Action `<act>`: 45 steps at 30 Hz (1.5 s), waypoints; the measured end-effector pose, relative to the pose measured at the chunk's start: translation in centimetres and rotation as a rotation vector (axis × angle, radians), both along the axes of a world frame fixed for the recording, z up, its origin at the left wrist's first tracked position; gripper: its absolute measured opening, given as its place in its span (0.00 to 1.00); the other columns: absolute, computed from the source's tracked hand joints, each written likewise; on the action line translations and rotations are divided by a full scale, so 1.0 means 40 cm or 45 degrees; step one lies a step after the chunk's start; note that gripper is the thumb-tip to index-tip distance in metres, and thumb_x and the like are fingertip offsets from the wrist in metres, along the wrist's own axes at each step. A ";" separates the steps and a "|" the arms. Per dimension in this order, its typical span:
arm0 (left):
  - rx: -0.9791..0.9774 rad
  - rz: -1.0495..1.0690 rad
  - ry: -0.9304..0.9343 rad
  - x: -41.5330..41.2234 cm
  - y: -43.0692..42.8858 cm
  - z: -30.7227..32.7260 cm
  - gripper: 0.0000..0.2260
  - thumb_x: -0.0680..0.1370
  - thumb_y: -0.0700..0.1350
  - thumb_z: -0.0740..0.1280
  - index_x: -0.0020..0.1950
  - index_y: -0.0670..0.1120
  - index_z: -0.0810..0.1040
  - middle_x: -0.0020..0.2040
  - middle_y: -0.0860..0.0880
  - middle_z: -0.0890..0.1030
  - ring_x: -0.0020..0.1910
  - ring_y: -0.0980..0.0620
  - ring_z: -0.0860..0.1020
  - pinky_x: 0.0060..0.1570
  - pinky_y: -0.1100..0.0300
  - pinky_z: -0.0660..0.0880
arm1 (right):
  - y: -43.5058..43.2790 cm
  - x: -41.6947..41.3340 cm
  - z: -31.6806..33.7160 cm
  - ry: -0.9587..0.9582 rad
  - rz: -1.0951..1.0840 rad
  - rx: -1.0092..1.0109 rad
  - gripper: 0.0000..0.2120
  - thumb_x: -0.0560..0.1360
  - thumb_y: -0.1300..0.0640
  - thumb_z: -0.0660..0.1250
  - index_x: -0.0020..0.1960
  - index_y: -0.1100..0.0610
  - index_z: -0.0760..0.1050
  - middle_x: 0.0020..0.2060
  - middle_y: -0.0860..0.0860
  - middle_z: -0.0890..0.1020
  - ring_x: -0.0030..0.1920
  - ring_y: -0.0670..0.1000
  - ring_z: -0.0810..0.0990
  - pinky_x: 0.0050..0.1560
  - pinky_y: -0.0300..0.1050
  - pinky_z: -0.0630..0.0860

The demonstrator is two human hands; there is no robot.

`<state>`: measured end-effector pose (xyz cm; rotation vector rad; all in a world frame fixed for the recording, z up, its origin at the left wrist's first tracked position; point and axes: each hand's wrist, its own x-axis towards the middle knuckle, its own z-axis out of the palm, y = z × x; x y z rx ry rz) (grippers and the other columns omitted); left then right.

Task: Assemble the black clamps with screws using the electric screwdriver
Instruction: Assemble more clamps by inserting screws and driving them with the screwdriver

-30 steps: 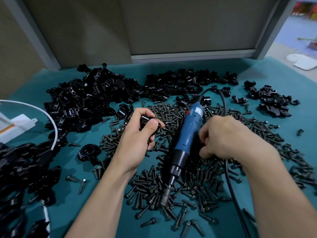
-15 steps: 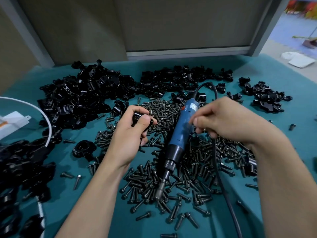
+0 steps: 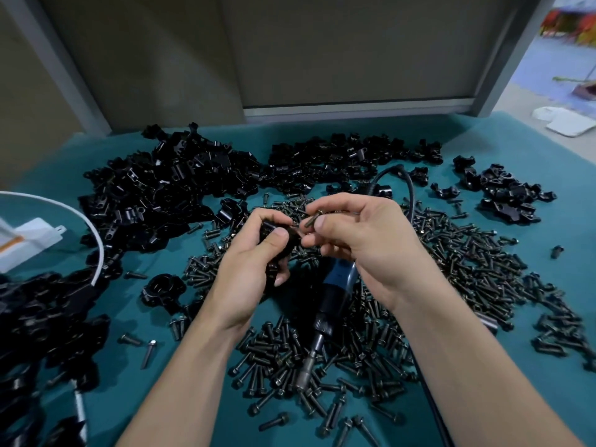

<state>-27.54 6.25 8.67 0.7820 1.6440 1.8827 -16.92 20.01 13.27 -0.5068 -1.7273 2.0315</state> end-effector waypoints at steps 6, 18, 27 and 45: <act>0.089 0.085 -0.153 -0.007 -0.010 0.015 0.11 0.86 0.41 0.59 0.53 0.49 0.81 0.44 0.51 0.81 0.35 0.54 0.72 0.31 0.61 0.69 | -0.002 -0.006 -0.003 -0.052 -0.025 0.272 0.06 0.73 0.67 0.77 0.46 0.57 0.87 0.34 0.56 0.87 0.33 0.49 0.84 0.33 0.36 0.76; 0.176 0.089 -0.237 -0.026 -0.020 0.009 0.08 0.79 0.47 0.62 0.49 0.50 0.81 0.47 0.44 0.85 0.35 0.53 0.71 0.30 0.60 0.67 | 0.006 -0.009 -0.014 -0.130 -0.101 0.536 0.08 0.72 0.61 0.79 0.44 0.49 0.88 0.35 0.46 0.87 0.34 0.41 0.82 0.38 0.33 0.77; -0.095 -0.077 0.182 0.000 -0.015 0.006 0.07 0.79 0.50 0.64 0.56 0.56 0.77 0.40 0.56 0.79 0.36 0.54 0.72 0.35 0.59 0.71 | -0.017 -0.012 -0.010 0.061 -0.114 0.406 0.09 0.72 0.64 0.72 0.44 0.52 0.87 0.33 0.55 0.86 0.34 0.51 0.86 0.33 0.36 0.77; -0.375 0.027 0.692 0.016 -0.014 0.003 0.07 0.83 0.55 0.67 0.56 0.60 0.69 0.46 0.57 0.83 0.30 0.60 0.74 0.30 0.64 0.70 | -0.014 -0.006 -0.015 -0.149 -0.105 0.947 0.08 0.73 0.60 0.78 0.41 0.47 0.87 0.33 0.41 0.85 0.36 0.42 0.84 0.37 0.33 0.78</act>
